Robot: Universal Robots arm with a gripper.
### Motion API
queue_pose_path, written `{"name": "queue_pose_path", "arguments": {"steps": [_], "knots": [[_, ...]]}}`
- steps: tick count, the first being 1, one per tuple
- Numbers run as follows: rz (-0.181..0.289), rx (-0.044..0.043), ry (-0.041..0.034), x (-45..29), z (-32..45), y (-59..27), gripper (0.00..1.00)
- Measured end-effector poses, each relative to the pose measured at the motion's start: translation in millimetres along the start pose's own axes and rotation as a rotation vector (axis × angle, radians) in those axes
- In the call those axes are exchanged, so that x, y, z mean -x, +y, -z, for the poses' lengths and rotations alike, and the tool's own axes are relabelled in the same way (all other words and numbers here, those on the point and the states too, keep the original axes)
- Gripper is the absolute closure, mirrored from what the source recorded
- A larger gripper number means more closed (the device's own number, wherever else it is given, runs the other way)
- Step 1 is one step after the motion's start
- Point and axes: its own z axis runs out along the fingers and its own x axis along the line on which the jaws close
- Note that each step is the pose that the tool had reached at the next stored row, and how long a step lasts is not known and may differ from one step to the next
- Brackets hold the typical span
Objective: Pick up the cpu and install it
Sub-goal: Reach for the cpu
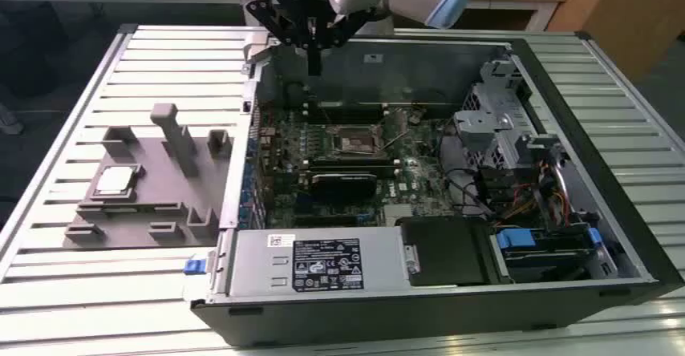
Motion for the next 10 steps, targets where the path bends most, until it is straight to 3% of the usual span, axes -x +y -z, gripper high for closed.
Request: {"name": "queue_pose_path", "arguments": {"steps": [10], "knots": [[0.000, 0.0000, 0.0000, -2.8, 0.1, -0.2, 0.89]]}}
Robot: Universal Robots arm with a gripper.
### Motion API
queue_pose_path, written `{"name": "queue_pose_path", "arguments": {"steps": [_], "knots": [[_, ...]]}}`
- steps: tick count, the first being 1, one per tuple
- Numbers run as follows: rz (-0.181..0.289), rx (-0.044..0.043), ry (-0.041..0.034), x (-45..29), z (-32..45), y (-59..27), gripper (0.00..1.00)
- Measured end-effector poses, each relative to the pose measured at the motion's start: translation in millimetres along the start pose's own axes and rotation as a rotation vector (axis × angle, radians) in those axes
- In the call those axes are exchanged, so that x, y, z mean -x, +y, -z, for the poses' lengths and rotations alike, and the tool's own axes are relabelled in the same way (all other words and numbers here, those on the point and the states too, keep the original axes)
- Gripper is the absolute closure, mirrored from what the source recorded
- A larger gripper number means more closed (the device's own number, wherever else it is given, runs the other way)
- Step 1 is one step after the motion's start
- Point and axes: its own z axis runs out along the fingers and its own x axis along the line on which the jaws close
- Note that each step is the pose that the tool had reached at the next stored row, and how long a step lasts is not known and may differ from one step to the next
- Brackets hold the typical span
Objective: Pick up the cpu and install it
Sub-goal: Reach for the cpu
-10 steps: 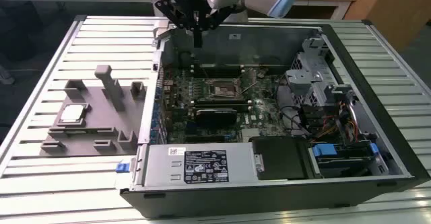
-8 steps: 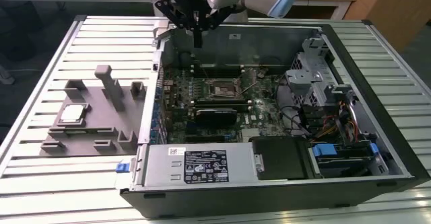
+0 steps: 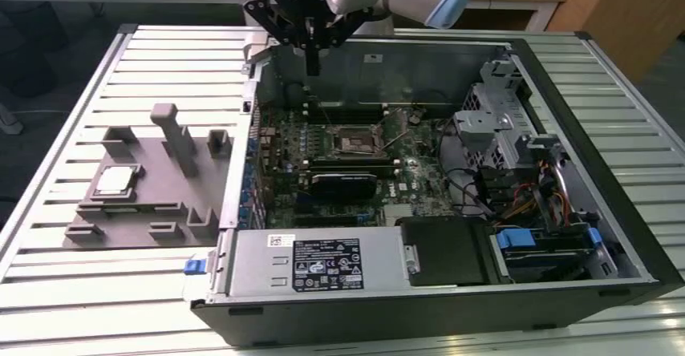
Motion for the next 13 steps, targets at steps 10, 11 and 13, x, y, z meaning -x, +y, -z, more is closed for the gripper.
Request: {"name": "queue_pose_path", "arguments": {"steps": [10, 11, 13], "knots": [[0.000, 0.0000, -0.0001, -8.6, 0.3, -0.6, 0.89], [0.000, 0.0000, -0.0002, -9.5, 0.3, -0.7, 0.89], [0.000, -0.0001, -0.0001, -11.4, 0.4, -0.9, 0.89]]}}
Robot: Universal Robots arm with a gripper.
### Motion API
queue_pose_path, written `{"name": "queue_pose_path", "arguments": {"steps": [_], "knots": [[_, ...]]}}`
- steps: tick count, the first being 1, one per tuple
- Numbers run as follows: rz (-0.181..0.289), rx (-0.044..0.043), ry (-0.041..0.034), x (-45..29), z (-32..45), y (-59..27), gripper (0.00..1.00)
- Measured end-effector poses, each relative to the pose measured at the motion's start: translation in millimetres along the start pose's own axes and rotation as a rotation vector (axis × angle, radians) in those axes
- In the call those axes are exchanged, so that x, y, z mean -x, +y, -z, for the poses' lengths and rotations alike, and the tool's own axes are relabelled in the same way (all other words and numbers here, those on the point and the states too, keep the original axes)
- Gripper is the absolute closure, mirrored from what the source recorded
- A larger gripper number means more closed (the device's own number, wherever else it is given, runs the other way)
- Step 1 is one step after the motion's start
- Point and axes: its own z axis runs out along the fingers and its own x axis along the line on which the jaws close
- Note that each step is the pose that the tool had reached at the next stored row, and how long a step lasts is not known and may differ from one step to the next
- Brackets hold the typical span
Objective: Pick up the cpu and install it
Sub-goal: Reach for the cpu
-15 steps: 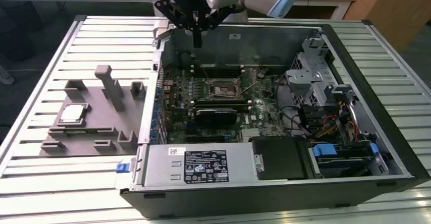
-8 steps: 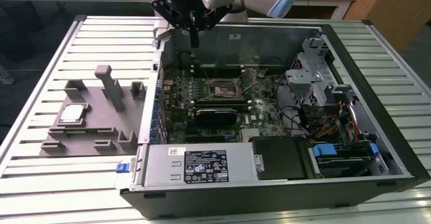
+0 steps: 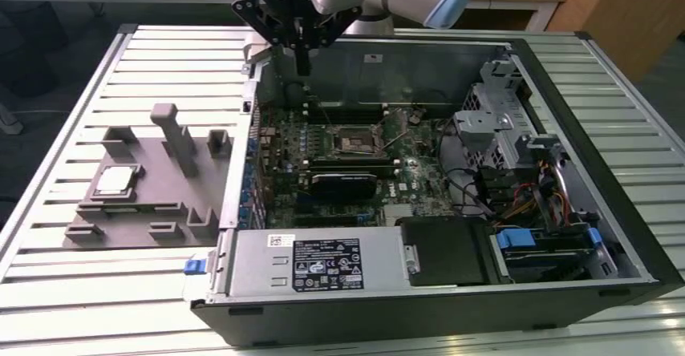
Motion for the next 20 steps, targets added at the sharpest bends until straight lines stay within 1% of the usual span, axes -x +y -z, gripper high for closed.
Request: {"name": "queue_pose_path", "arguments": {"steps": [20], "knots": [[0.000, 0.0002, -0.0009, -23.0, 0.6, -1.7, 0.89]]}}
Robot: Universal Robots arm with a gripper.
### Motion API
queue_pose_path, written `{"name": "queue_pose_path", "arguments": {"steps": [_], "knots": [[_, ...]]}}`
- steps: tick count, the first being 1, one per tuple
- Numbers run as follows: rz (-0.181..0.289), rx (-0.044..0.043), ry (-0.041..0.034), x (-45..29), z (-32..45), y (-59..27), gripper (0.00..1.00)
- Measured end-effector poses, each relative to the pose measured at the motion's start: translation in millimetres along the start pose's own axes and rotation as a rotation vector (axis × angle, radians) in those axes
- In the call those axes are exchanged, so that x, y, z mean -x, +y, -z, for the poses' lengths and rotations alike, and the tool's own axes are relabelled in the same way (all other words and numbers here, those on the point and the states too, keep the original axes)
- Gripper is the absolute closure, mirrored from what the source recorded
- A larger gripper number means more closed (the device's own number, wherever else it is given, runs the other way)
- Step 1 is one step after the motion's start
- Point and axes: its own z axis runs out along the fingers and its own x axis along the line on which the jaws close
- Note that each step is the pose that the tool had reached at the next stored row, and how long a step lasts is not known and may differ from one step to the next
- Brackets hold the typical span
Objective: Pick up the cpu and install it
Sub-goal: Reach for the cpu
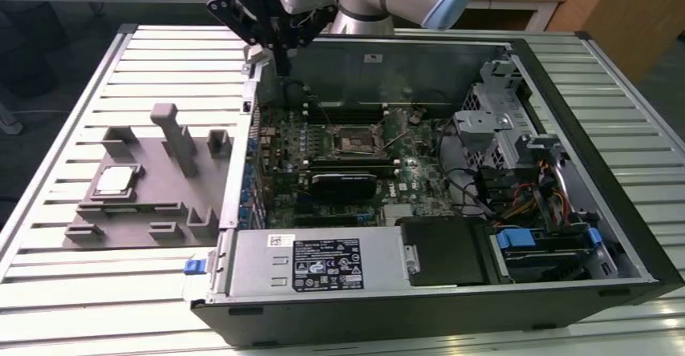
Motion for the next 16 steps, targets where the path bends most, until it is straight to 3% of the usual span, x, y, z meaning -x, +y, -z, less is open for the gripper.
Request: {"name": "queue_pose_path", "arguments": {"steps": [16], "knots": [[0.000, -0.0001, -0.0002, -20.9, 0.6, -1.6, 0.89]]}}
